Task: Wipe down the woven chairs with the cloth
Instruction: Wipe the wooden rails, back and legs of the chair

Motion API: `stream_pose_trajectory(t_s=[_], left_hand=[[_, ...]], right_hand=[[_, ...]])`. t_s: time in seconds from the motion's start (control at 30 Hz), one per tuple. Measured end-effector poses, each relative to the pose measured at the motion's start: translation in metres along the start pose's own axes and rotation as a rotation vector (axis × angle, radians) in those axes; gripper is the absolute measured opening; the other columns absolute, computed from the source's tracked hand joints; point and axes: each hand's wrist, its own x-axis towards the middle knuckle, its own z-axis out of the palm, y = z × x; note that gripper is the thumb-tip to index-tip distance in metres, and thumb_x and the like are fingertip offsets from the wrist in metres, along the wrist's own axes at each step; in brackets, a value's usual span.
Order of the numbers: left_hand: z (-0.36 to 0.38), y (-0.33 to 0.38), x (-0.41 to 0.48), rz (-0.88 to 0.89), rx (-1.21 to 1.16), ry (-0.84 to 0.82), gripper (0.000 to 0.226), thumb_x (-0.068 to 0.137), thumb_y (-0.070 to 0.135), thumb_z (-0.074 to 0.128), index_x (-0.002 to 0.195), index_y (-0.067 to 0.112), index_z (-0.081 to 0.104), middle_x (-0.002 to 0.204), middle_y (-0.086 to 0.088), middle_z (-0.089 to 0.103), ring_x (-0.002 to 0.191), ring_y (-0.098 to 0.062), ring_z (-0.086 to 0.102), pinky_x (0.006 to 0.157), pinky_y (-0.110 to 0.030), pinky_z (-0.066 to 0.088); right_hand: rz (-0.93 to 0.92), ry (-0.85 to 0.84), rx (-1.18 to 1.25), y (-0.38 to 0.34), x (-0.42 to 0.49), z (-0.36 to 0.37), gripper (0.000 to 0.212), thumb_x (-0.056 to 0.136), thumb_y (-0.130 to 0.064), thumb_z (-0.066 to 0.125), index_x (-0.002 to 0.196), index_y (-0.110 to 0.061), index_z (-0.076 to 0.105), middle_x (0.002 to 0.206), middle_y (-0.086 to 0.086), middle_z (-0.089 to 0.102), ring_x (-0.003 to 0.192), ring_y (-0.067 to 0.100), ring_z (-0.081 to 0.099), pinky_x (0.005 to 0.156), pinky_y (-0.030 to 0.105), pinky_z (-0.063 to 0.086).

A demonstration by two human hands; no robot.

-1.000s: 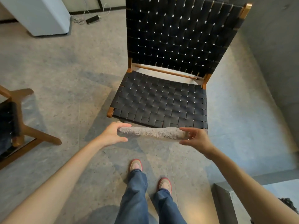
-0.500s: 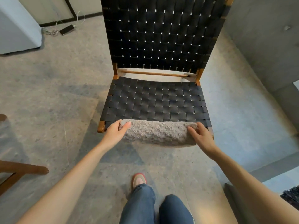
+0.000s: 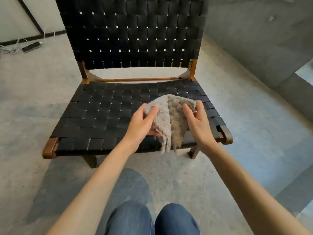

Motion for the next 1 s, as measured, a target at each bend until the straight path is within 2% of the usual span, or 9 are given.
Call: stream_pose_trajectory(t_s=[0.2, 0.33, 0.47, 0.53, 0.63, 0.7, 0.83, 0.93, 1.0], left_hand=[[0.045, -0.034, 0.016, 0.016, -0.080, -0.290, 0.061, 0.087, 0.064, 0.015, 0.116, 0.032, 0.058, 0.112, 0.004, 0.068, 0.102, -0.013, 0.066, 0.071, -0.027, 0.055], [0.060, -0.057, 0.024, 0.107, 0.045, -0.337, 0.073, 0.093, 0.058, -0.004, 0.126, 0.031, 0.055, 0.120, 0.006, 0.064, 0.094, -0.009, 0.059, 0.062, -0.022, 0.039], [0.075, -0.078, 0.028, 0.264, 0.289, -0.183, 0.042, 0.102, 0.043, 0.018, 0.110, 0.041, 0.059, 0.105, 0.029, 0.062, 0.102, 0.000, 0.055, 0.075, -0.013, 0.039], [0.087, -0.090, 0.027, 0.365, 0.538, -0.140, 0.026, 0.102, 0.032, 0.035, 0.114, 0.042, 0.055, 0.112, 0.034, 0.052, 0.117, 0.001, 0.046, 0.090, -0.005, 0.033], [0.108, -0.109, 0.030, 0.441, 0.929, -0.184, 0.037, 0.099, 0.035, 0.042, 0.135, 0.045, 0.041, 0.145, 0.023, 0.035, 0.137, -0.005, 0.025, 0.112, -0.039, 0.014], [0.122, -0.119, 0.033, 0.404, 1.043, -0.226, 0.044, 0.099, 0.043, 0.038, 0.141, 0.049, 0.028, 0.154, 0.019, 0.020, 0.144, -0.010, 0.011, 0.114, -0.046, 0.000], [0.139, -0.136, 0.036, 0.389, 1.212, -0.179, 0.049, 0.099, 0.047, 0.031, 0.145, 0.049, 0.014, 0.158, 0.017, 0.005, 0.146, -0.015, -0.001, 0.114, -0.050, -0.006], [0.141, -0.141, 0.035, 0.427, 1.262, -0.106, 0.050, 0.100, 0.045, 0.031, 0.146, 0.047, 0.012, 0.158, 0.016, 0.005, 0.146, -0.016, 0.000, 0.115, -0.046, -0.001], [0.141, -0.142, 0.035, 0.437, 1.284, -0.086, 0.050, 0.100, 0.045, 0.030, 0.146, 0.046, 0.011, 0.158, 0.016, 0.006, 0.146, -0.016, 0.001, 0.115, -0.045, 0.001]], right_hand=[[-0.094, -0.109, 0.181, 0.045, -0.005, -0.015, 0.040, 0.088, -0.040, 0.061, 0.122, -0.026, 0.042, 0.116, -0.005, 0.060, 0.101, 0.006, 0.065, 0.079, 0.022, 0.055], [-0.235, -0.014, 0.085, 0.075, -0.009, -0.032, 0.041, 0.089, -0.013, 0.066, 0.118, -0.027, 0.041, 0.110, -0.010, 0.056, 0.099, -0.003, 0.060, 0.075, 0.014, 0.051], [-0.380, 0.275, -0.033, 0.095, -0.023, -0.064, 0.035, 0.087, -0.009, 0.065, 0.112, -0.024, 0.046, 0.102, -0.009, 0.059, 0.090, 0.000, 0.061, 0.073, 0.015, 0.052], [-0.457, 0.458, -0.099, 0.105, -0.036, -0.089, 0.037, 0.083, -0.010, 0.065, 0.109, -0.029, 0.048, 0.099, -0.004, 0.061, 0.085, 0.006, 0.061, 0.070, 0.020, 0.051], [-0.608, 0.617, -0.284, 0.118, -0.049, -0.121, 0.035, 0.077, -0.018, 0.061, 0.109, -0.029, 0.050, 0.106, 0.004, 0.058, 0.092, 0.015, 0.054, 0.079, 0.020, 0.045], [-0.687, 0.609, -0.454, 0.130, -0.052, -0.133, 0.032, 0.078, -0.021, 0.058, 0.109, -0.021, 0.051, 0.111, 0.009, 0.055, 0.100, 0.018, 0.048, 0.086, 0.019, 0.039], [-0.507, 0.334, -0.859, 0.161, -0.045, -0.138, 0.036, 0.077, -0.033, 0.074, 0.109, -0.023, 0.061, 0.145, 0.014, 0.037, 0.126, 0.040, 0.030, 0.101, 0.051, 0.033], [-0.404, 0.153, -0.839, 0.170, -0.029, -0.135, 0.048, 0.080, -0.070, 0.051, 0.112, -0.035, 0.052, 0.160, 0.000, 0.007, 0.145, 0.033, -0.001, 0.115, 0.055, 0.004], [-0.435, 0.199, -0.862, 0.166, -0.014, -0.134, 0.052, 0.081, -0.075, 0.040, 0.109, -0.033, 0.053, 0.159, 0.002, 0.016, 0.147, 0.028, 0.004, 0.116, 0.051, 0.002]])
